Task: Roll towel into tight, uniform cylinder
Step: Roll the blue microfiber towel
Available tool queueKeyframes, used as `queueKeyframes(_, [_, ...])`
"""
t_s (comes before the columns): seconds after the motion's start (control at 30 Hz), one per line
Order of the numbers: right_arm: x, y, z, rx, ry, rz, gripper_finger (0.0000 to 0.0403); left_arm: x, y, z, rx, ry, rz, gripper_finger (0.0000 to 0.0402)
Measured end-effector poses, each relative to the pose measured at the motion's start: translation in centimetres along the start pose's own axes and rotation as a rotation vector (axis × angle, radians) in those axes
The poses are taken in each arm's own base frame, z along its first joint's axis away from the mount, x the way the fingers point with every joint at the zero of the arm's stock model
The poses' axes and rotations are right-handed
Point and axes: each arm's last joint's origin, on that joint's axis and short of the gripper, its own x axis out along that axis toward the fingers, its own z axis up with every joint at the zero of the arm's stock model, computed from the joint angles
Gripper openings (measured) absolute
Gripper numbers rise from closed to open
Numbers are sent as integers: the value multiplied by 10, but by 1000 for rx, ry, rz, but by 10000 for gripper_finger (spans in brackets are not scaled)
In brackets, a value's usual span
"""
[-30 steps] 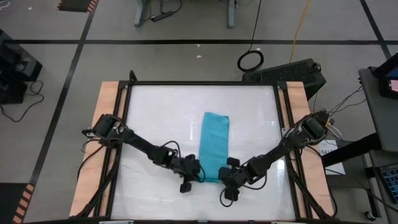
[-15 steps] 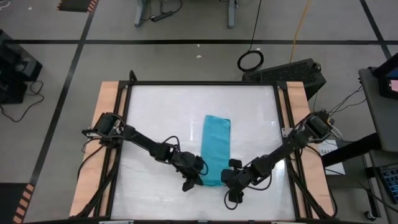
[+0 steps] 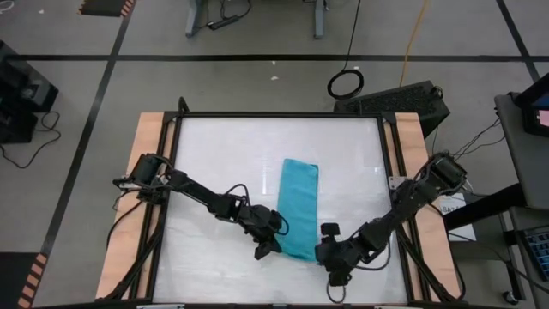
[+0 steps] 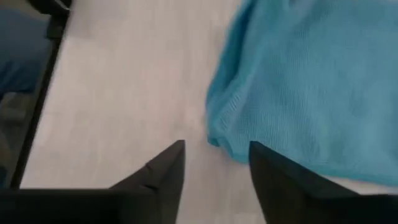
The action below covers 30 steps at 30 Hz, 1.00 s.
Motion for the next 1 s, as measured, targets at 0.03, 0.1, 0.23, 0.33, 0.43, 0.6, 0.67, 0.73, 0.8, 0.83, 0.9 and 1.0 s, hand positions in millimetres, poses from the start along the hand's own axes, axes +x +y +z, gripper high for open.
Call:
queueKeyframes(0.03, [-2, 3, -1, -26, -17, -12, 183, 0, 0, 1, -2, -3, 0, 6])
queueKeyframes(0.1, [-5, 9, -5, -93, -52, -58, 202, -1, 1, 2, -4, -8, 1, 6])
queueKeyframes(0.23, [-2, 20, -13, -205, -119, -164, 222, -2, 3, 4, -29, -15, 3, 6])
queueKeyframes(0.33, [7, 25, -18, -242, -132, -197, 223, -2, 4, 5, -33, -19, 4, 6])
queueKeyframes(0.43, [20, 26, -22, -248, -121, -206, 220, -3, 5, 6, -37, -22, 7, 6])
queueKeyframes(0.6, [36, 28, -25, -237, -147, -227, 209, -5, 8, 9, -61, -31, 11, 6])
queueKeyframes(0.67, [39, 28, -26, -239, -159, -256, 205, -5, 9, 10, -66, -36, 9, 6])
queueKeyframes(0.73, [43, 27, -29, -240, -167, -293, 200, -6, 10, 11, -68, -42, 8, 6])
queueKeyframes(0.8, [48, 27, -32, -235, -168, -319, 196, -6, 11, 12, -71, -42, 8, 6])
queueKeyframes(0.83, [50, 27, -32, -230, -172, -326, 194, -7, 12, 13, -73, -44, 9, 6])
queueKeyframes(0.9, [53, 27, -33, -218, -179, -337, 188, -7, 13, 14, -76, -46, 11, 6])
queueKeyframes(1.0, [55, 27, -34, -189, -201, -364, 173, -8, 15, 15, -80, -44, 14, 6])
